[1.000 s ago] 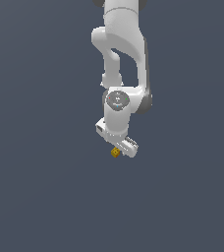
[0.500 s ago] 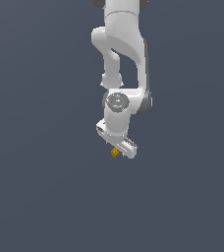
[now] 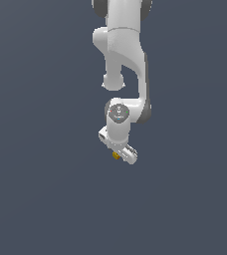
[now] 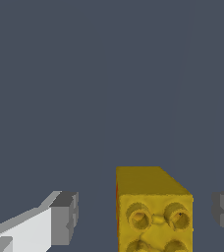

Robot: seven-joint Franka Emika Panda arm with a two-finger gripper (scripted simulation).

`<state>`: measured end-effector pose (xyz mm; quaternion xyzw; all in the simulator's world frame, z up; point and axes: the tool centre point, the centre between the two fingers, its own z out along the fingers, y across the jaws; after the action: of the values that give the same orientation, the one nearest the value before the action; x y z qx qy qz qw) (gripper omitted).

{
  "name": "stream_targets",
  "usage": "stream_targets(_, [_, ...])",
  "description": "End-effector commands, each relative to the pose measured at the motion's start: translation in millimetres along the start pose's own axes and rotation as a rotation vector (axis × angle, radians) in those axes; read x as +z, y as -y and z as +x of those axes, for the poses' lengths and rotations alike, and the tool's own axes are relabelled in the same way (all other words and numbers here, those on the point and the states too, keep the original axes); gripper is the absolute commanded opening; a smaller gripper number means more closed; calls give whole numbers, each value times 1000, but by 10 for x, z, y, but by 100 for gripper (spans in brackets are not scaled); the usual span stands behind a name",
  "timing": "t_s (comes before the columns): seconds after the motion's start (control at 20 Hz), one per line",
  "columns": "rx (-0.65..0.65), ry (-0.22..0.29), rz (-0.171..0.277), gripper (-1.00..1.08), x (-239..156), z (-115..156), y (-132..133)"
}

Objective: Pick up the object and move it to a goal position.

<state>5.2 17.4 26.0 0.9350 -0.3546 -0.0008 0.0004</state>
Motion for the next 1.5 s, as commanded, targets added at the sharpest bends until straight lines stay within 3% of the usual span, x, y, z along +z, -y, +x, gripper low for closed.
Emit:
stream_targets(0.0, [0, -1, 1, 100, 38, 8, 9])
stream_targets(0.05, [0, -1, 1, 100, 40, 9, 10])
stream_targets(0.1, [0, -1, 1, -100, 40, 9, 10])
stream_targets(0.8, [0, -1, 1, -100, 22, -10, 70])
stream_targets(1.1, [0, -1, 1, -100, -54, -95, 359])
stream_targets(1.45, [0, -2, 1, -100, -192, -247, 893])
